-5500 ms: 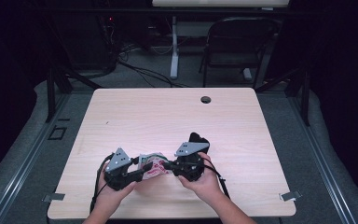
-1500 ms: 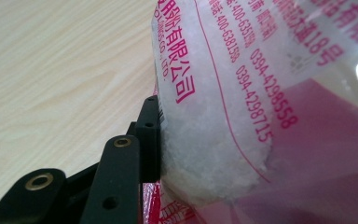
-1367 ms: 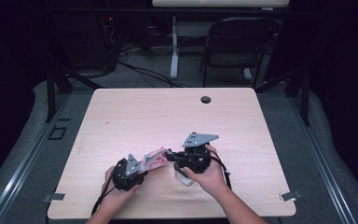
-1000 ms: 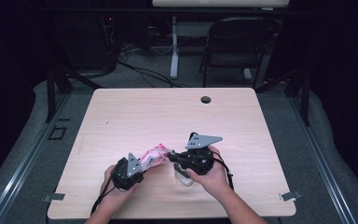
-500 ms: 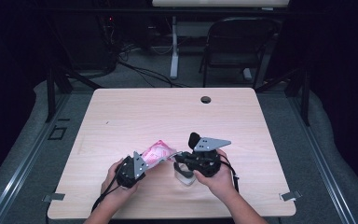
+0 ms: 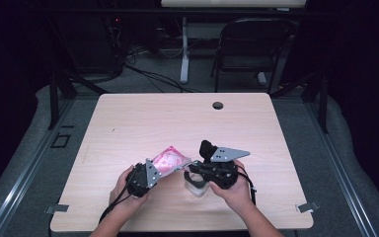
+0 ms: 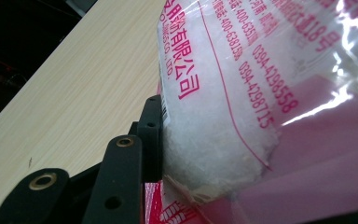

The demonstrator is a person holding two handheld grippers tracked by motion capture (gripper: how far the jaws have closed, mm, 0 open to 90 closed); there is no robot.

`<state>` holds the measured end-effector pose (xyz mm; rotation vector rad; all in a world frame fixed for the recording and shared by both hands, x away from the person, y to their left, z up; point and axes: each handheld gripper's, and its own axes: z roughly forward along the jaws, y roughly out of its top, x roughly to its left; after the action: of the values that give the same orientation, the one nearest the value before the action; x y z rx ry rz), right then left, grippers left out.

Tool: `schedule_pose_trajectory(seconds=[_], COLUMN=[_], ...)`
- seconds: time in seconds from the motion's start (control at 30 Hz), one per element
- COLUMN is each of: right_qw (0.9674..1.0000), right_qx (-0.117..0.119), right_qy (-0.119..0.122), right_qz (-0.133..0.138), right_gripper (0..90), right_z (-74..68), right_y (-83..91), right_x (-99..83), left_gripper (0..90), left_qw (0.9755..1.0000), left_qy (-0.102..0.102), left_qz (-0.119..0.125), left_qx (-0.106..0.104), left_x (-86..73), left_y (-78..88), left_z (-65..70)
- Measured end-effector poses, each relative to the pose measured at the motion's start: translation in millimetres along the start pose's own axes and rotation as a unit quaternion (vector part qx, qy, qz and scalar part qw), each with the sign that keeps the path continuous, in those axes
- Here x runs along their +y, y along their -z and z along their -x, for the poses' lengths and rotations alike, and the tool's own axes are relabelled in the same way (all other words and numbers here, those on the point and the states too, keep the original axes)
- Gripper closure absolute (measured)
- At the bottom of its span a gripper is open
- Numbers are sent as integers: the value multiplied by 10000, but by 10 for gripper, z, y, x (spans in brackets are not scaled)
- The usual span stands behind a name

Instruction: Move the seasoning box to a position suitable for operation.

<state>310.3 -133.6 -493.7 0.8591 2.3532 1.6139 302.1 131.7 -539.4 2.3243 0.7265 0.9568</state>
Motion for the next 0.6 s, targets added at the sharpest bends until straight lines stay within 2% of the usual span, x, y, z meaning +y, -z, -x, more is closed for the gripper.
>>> schedule_pose_trajectory(seconds=[0.07, 0.1, 0.33, 0.6], right_qw=[10000, 10000, 9999, 9999], right_qx=[-10, -20, -80, -108], right_qy=[0, -7, -57, 82], right_qz=[3, 5, 37, 56], right_gripper=[894, 891, 819, 757], right_z=[3, 3, 12, -19], right_y=[9, 16, 71, 126], right_x=[-5, -6, -1, 28], left_gripper=[637, 637, 638, 639], left_qw=[10000, 9999, 9998, 9994], left_qy=[-28, -57, -158, -263], left_qz=[-2, 6, -49, -90], left_qx=[12, 83, 122, 182], left_x=[6, 19, 60, 90], left_y=[1, 4, -5, 0], left_z=[1, 9, 2, -3])
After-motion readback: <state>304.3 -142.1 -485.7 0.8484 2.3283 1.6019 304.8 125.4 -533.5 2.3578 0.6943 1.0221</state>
